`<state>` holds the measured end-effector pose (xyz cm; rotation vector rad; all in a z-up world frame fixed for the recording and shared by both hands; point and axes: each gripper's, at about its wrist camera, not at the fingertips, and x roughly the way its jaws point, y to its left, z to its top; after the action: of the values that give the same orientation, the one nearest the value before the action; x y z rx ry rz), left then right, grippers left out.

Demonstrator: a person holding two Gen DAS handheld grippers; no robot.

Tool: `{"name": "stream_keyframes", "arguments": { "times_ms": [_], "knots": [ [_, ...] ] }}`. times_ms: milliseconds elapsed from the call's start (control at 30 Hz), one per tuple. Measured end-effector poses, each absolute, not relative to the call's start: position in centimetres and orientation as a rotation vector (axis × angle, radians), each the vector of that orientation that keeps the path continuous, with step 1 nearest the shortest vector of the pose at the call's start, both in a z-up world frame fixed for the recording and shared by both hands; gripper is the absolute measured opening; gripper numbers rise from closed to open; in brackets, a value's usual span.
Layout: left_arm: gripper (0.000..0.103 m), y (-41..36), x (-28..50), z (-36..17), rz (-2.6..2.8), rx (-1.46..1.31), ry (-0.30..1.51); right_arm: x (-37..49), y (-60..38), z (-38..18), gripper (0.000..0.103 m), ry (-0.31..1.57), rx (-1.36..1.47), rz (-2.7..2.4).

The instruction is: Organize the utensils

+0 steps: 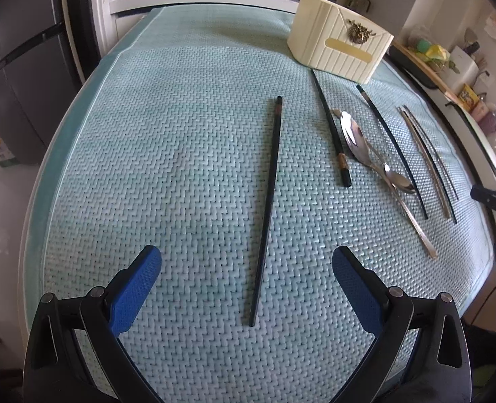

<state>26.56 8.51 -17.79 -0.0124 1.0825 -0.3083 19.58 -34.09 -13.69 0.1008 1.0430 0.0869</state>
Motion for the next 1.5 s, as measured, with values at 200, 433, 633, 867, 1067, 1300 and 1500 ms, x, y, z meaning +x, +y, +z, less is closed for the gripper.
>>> {"name": "stream_keyframes", "arguments": {
  "times_ms": [200, 433, 633, 867, 1067, 1300, 1500],
  "knots": [
    [0.100, 7.5, 28.8, -16.9, -0.333, -0.048, 1.042, 20.1, -32.7, -13.0, 0.060, 1.016, 0.067, 0.099],
    [0.100, 6.7, 33.4, -15.9, -0.337, -0.040, 1.027, 23.3, -31.0, -12.2, 0.057, 1.009, 0.030, 0.159],
    [0.090, 5.5, 37.7, -16.1, -0.369, -0.026, 1.049, 28.8, -31.9, -13.0, 0.038, 0.992, 0.051, 0.131],
    [0.085, 3.3, 40.6, -17.8, -0.405, 0.101, 1.080, 34.6, -33.0, -15.1, 0.026, 1.035, 0.106, 0.131],
    [0.077, 1.8, 42.5, -19.8, -0.430, 0.167, 1.128, 38.3, -33.0, -17.7, 0.022, 1.136, 0.125, 0.167],
    [0.061, 0.8, 44.1, -19.9, -0.452, 0.250, 1.111, 40.8, -31.9, -17.7, 0.016, 1.205, 0.044, 0.172],
    [0.039, -1.5, 45.1, -19.6, -0.514, 0.312, 1.108, 41.7, -31.8, -17.5, 0.013, 1.195, 0.071, 0.181]
  ]
}}
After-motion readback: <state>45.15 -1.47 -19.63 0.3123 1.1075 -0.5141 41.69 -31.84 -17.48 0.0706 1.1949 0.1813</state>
